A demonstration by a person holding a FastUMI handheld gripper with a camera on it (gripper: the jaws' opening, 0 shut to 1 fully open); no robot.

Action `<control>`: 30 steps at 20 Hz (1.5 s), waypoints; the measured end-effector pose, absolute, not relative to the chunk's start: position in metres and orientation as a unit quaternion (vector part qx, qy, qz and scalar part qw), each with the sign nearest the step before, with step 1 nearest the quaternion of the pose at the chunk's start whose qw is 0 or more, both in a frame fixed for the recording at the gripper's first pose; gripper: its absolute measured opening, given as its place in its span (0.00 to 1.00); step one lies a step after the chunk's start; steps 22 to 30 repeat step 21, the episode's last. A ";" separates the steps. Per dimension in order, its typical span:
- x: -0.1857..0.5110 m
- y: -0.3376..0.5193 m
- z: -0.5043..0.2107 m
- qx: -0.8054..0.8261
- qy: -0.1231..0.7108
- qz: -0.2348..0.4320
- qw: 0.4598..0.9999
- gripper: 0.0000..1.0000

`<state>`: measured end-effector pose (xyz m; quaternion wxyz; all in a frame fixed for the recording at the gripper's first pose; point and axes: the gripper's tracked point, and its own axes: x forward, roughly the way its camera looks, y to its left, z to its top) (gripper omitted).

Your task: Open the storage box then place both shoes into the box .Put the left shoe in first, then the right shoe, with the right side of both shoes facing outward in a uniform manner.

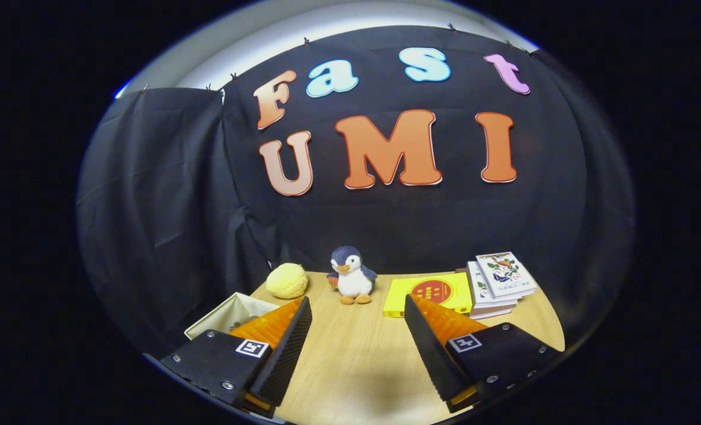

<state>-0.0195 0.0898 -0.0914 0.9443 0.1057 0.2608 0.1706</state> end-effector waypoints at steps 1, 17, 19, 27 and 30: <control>-0.019 0.080 -0.090 0.108 0.255 0.164 0.947 0.95; -0.006 0.010 -0.042 0.064 0.130 0.098 0.985 0.97; -0.006 0.011 -0.038 0.057 0.122 0.097 0.986 0.98; -0.006 0.012 -0.032 0.055 0.112 0.095 0.988 0.98; -0.006 0.012 -0.032 0.055 0.112 0.095 0.988 0.98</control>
